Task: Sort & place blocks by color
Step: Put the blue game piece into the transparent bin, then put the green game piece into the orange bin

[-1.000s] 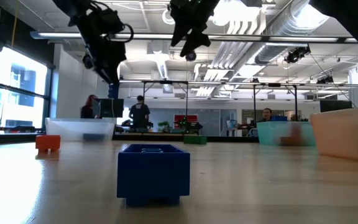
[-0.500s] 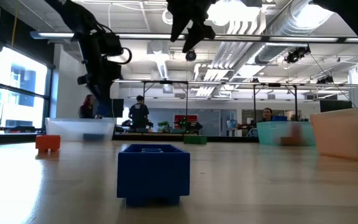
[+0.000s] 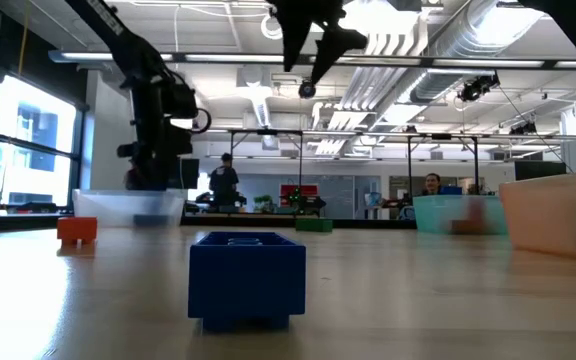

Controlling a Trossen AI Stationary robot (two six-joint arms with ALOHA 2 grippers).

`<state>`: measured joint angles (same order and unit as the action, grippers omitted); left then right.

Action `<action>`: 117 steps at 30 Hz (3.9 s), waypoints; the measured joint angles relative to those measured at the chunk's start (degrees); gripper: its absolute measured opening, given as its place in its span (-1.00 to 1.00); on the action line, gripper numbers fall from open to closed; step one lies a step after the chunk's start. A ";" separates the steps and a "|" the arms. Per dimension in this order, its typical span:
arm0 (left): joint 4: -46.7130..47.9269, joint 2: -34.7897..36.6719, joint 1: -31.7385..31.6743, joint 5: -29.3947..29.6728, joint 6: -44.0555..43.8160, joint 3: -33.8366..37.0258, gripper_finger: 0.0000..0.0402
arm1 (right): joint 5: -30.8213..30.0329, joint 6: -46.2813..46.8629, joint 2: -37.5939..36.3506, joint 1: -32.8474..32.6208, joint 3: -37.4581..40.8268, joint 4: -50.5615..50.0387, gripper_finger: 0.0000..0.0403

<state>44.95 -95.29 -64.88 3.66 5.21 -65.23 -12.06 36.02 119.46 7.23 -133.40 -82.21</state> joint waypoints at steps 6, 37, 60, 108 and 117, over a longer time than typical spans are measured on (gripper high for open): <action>0.24 -0.59 0.00 2.59 -1.40 0.00 -0.21 | -1.51 3.08 0.01 0.88 5.98 -2.89 0.24; 15.50 -0.39 -0.04 2.91 -1.61 -11.16 0.21 | 5.27 -19.76 0.72 19.35 23.76 26.46 0.24; 32.37 1.45 0.54 -5.79 -2.01 -19.58 0.21 | 7.65 -24.23 11.64 21.95 23.78 27.84 0.24; 29.74 14.60 13.31 -5.85 2.95 -19.56 0.21 | 0.06 -1.78 5.11 4.65 23.10 11.98 -0.45; 27.72 14.60 16.73 -6.03 2.97 -19.56 0.21 | -4.64 6.48 4.52 -1.79 23.10 1.40 -0.45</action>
<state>72.66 -80.68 -48.15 -2.37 8.18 -84.79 -16.70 42.50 123.98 5.44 -110.30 -80.81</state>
